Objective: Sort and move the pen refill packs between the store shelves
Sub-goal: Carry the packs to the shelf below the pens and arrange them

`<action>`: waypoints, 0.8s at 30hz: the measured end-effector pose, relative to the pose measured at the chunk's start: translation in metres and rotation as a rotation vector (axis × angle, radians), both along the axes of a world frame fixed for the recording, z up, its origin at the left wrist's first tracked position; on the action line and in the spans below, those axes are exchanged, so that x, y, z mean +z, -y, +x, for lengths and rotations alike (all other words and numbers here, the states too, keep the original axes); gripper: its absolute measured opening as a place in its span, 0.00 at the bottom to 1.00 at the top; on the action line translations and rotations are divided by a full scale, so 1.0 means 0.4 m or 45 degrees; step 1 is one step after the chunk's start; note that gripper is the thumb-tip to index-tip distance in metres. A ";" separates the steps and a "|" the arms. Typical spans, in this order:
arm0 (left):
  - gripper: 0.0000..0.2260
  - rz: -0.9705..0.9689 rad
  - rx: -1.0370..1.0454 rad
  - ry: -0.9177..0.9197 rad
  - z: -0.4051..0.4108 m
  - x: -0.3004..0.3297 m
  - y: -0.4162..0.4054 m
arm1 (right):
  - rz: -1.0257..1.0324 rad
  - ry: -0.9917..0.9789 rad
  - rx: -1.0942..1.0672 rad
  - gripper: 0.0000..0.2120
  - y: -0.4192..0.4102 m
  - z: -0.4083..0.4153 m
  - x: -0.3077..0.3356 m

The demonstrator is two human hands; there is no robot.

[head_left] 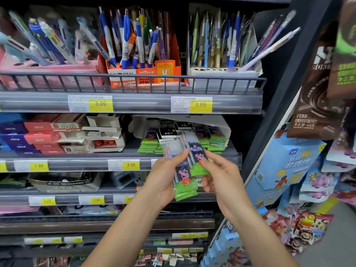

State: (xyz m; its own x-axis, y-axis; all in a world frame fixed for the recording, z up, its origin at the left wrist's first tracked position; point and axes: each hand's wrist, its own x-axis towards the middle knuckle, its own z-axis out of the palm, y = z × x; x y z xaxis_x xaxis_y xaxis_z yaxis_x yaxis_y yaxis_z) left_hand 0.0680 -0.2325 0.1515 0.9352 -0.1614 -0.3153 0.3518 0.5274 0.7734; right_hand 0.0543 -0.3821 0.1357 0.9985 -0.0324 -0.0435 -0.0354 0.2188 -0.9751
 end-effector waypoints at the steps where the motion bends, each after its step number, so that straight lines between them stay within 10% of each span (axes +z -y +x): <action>1: 0.13 0.011 0.019 -0.003 0.004 0.002 0.002 | 0.008 0.001 -0.047 0.16 0.000 0.012 0.005; 10: 0.08 0.031 0.074 -0.024 0.041 0.019 0.037 | -0.025 -0.032 -0.311 0.19 -0.011 0.101 0.030; 17: 0.04 0.006 0.122 -0.056 0.067 0.010 0.031 | -1.588 1.035 -0.576 0.16 0.066 0.063 -0.059; 24: 0.04 0.078 0.157 -0.053 0.074 0.018 0.023 | -1.894 1.343 -0.551 0.14 0.065 0.158 -0.039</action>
